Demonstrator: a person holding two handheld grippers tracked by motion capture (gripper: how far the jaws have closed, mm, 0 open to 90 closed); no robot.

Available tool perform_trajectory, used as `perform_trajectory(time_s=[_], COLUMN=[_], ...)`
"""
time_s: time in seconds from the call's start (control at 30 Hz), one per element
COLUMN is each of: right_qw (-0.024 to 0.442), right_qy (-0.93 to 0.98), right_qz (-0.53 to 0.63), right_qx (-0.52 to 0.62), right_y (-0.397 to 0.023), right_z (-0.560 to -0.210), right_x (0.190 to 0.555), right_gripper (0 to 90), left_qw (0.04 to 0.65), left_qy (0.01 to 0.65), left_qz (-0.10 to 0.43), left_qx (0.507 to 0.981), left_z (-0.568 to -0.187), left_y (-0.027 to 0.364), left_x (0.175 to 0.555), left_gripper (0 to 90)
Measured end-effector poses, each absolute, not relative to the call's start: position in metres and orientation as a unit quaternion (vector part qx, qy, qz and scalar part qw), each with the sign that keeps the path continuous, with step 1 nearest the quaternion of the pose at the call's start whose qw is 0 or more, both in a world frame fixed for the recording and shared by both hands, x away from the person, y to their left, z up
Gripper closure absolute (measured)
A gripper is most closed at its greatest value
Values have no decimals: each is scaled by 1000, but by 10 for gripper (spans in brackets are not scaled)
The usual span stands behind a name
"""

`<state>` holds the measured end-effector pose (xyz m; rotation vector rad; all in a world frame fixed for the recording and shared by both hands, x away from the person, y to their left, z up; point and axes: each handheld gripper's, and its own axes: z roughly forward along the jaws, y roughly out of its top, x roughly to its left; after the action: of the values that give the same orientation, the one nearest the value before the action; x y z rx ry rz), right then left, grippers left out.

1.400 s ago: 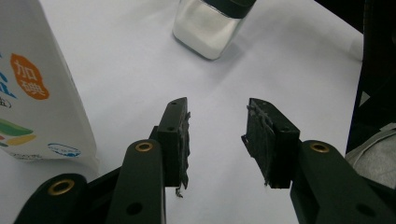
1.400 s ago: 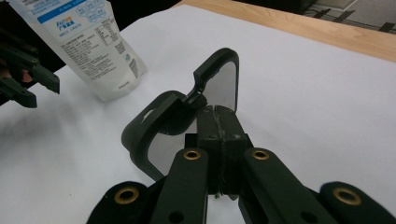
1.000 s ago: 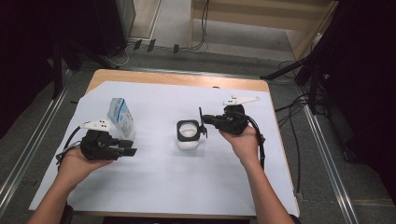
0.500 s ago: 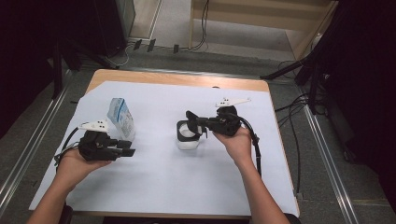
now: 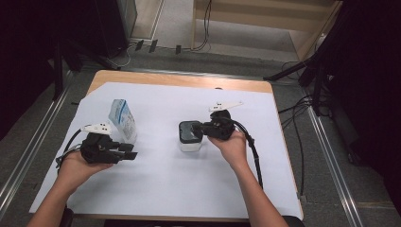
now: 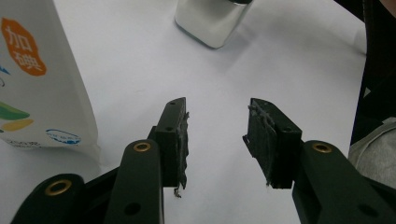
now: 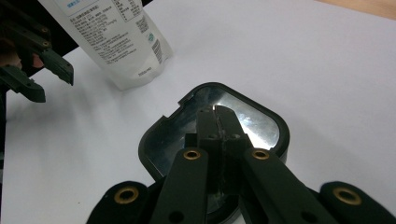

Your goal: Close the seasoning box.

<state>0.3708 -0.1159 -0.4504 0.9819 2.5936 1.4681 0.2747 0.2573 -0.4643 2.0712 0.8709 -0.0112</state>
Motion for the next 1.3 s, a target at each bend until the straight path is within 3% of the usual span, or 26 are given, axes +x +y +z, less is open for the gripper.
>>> perform_trajectory(time_s=[0.17,1.3], right_qw=[9,74], right_qy=[826,803], right_qz=[471,485], right_qx=[309,338], right_y=[-120,-193], right_z=[-448,-447], right_x=[368,338], right_gripper=[895,616], left_qw=[436,434], left_qy=[349,350], left_qz=[-7,7], left_qx=[829,830], left_z=[-465,-467], left_y=[257,252], left_x=[276,280], left_gripper=[574,441])
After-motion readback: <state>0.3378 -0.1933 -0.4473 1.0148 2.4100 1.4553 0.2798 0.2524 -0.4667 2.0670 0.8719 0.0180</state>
